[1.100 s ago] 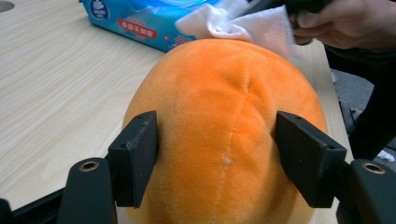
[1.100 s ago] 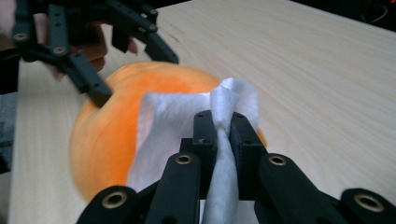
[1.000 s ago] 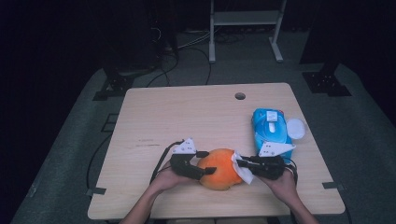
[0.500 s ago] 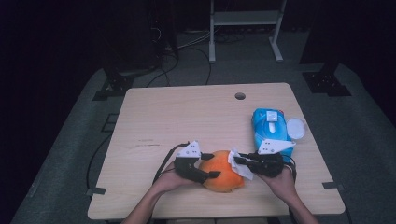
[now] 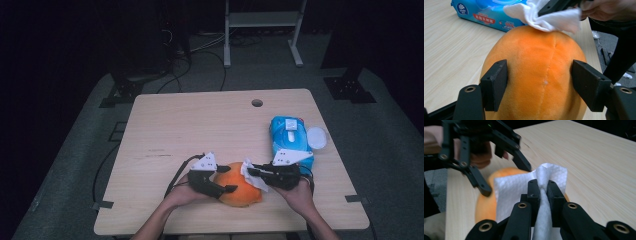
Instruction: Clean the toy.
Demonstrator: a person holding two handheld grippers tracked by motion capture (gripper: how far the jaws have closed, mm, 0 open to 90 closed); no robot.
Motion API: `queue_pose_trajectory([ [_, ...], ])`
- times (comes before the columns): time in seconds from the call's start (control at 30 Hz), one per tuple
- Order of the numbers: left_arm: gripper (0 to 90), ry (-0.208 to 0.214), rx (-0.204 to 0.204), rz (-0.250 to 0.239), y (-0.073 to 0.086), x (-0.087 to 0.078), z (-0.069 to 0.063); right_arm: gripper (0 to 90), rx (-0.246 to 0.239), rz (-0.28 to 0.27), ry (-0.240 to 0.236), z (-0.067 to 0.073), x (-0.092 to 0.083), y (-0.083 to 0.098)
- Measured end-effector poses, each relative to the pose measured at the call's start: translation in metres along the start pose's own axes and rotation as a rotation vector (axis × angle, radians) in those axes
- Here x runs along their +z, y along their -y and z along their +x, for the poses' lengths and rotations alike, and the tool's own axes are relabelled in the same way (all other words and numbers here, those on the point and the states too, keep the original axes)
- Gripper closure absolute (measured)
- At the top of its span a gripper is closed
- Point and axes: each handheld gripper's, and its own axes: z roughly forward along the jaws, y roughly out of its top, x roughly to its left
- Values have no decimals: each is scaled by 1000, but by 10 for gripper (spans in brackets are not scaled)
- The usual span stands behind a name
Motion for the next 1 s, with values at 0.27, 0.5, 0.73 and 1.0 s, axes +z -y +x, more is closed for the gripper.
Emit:
queue_pose_trajectory([
  [0.27, 265, 22, -18, -16, -2, -5, 1, 820, -53, 8, -15, 13, 11, -3],
  [0.5, 251, 7, -57, -7, -2, -5, 4, 820, -39, 14, -37, 14, 5, 5],
  [0.73, 284, -1, -5, 10, -4, 0, -4, 819, -20, 28, -13, 4, -7, 13],
  [1.0, 294, 0, 16, 22, -5, 3, -7, 822, -15, 36, 24, 3, -14, 14],
])
